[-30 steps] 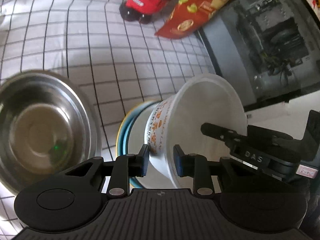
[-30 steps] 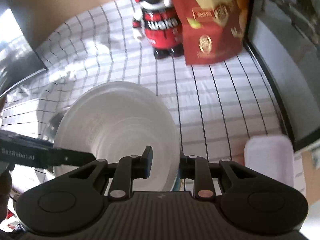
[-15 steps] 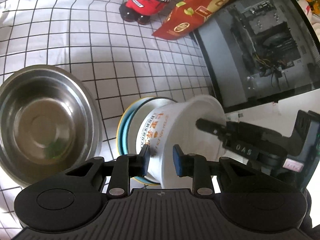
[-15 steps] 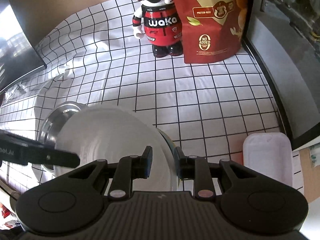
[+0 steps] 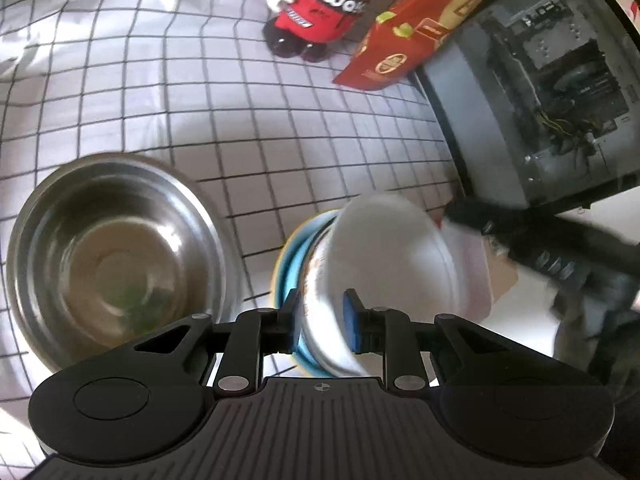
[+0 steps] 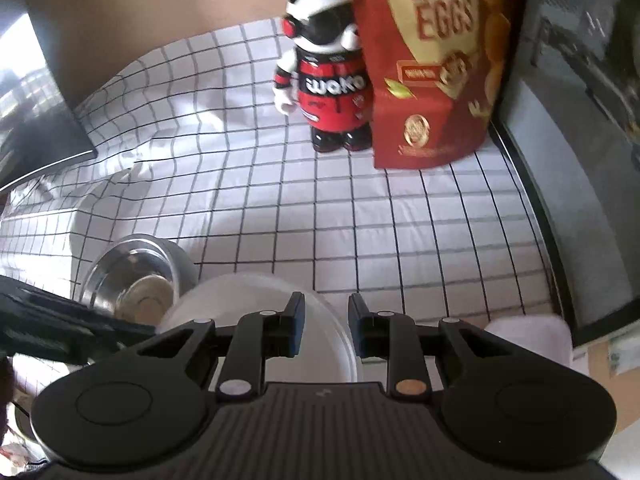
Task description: Organize plates and bowls
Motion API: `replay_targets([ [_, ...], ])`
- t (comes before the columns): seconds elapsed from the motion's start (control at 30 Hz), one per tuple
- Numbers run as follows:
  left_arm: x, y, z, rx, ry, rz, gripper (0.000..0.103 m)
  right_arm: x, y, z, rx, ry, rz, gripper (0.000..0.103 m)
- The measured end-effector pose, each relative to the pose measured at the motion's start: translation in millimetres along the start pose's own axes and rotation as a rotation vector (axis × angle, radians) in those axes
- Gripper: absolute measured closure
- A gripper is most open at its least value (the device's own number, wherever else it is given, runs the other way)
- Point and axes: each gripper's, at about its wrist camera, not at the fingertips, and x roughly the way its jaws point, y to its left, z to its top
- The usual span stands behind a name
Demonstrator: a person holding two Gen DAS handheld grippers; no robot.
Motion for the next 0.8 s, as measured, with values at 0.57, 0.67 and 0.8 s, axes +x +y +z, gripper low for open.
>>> replay_targets([
  [0.57,-78,140,-74,-0.456,-0.323,0.215,0.077,124,144,64,-0.323,0.314,0.169,0.065],
  [0.67,-69,141,-80,-0.452,-0.323,0.284,0.077,141,154,59,-0.374,0.348,0.131,0.065],
  [0.8,-57,150,-85,-0.481,-0.310,0.249,0.074,159,152,52,-0.390,0.402,0.097,0.061],
])
